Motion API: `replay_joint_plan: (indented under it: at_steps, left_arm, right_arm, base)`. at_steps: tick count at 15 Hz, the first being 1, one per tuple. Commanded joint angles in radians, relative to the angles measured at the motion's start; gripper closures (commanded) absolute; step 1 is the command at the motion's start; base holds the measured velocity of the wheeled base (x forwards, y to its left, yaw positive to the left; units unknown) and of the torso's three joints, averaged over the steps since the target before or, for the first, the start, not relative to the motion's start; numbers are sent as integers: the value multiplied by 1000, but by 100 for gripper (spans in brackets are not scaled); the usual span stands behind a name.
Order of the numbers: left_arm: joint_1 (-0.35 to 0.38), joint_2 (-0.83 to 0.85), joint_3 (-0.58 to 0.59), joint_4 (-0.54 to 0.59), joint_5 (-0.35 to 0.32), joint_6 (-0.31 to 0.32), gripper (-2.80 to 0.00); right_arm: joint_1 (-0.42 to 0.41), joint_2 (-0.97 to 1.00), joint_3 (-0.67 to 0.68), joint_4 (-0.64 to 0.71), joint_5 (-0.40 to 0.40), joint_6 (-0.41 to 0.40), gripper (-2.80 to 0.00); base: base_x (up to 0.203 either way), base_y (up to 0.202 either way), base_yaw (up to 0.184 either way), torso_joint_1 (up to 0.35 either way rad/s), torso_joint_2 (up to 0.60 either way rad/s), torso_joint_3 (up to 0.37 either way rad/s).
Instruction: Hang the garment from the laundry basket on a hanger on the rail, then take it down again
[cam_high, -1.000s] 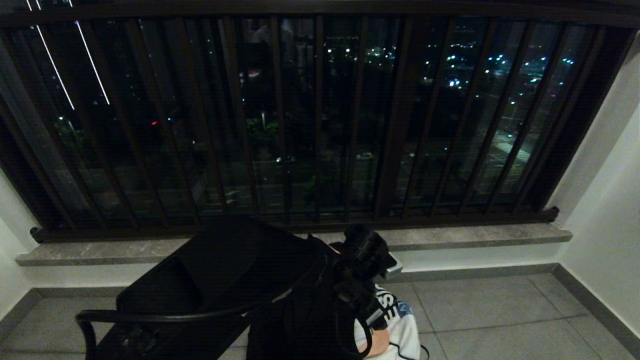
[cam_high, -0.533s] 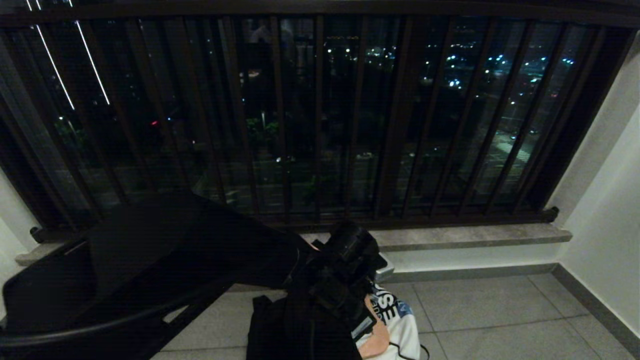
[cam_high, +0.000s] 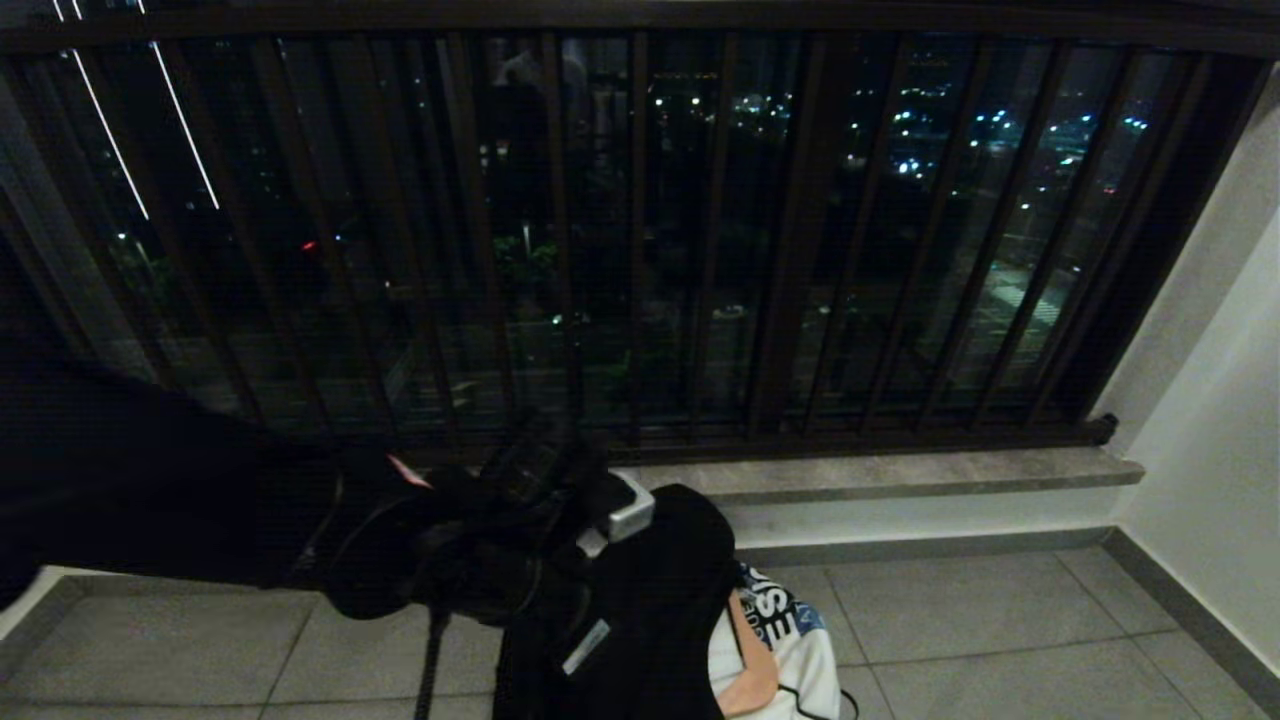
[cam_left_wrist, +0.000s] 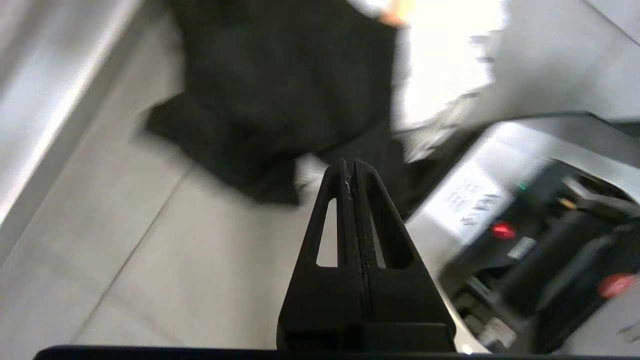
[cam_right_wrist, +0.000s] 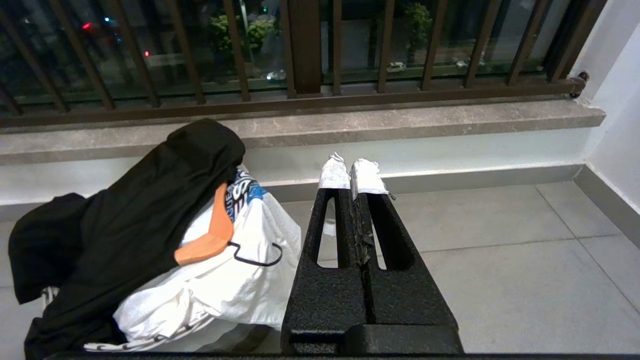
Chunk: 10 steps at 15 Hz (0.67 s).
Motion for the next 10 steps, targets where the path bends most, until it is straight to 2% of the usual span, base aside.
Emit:
replay_joint_plan:
  at_steps: [1,3,5,8,9,10]
  left_arm:
    - [110,-169,105,-14,7,12,0]
    - [226,-296,186,-23,10,38,0]
    - [305,-461,269,-27,21,47,0]
    - [355,-740,386,-29,102,29,0]
    - [388,-820,417,-29,127,20,0]
    - [456,-892,442,-29,146,11,0]
  right_arm:
    - [0,1,0,0,0,0,0]
    - [0,1,0,0,0,0,0]
    - [0,1,0,0,0,0,0]
    - [0,1,0,0,0,0,0]
    - [0,1,0,0,0,0,0]
    - [0,1,0,0,0,0,0]
  base:
    - [0,0,0,0,0,0]
    - [0,0,0,0,0,0]
    - [0,0,0,0,0,0]
    - [0,0,0,0,0,0]
    - [0,0,0,0,0,0]
    - [0,0,0,0,0,0]
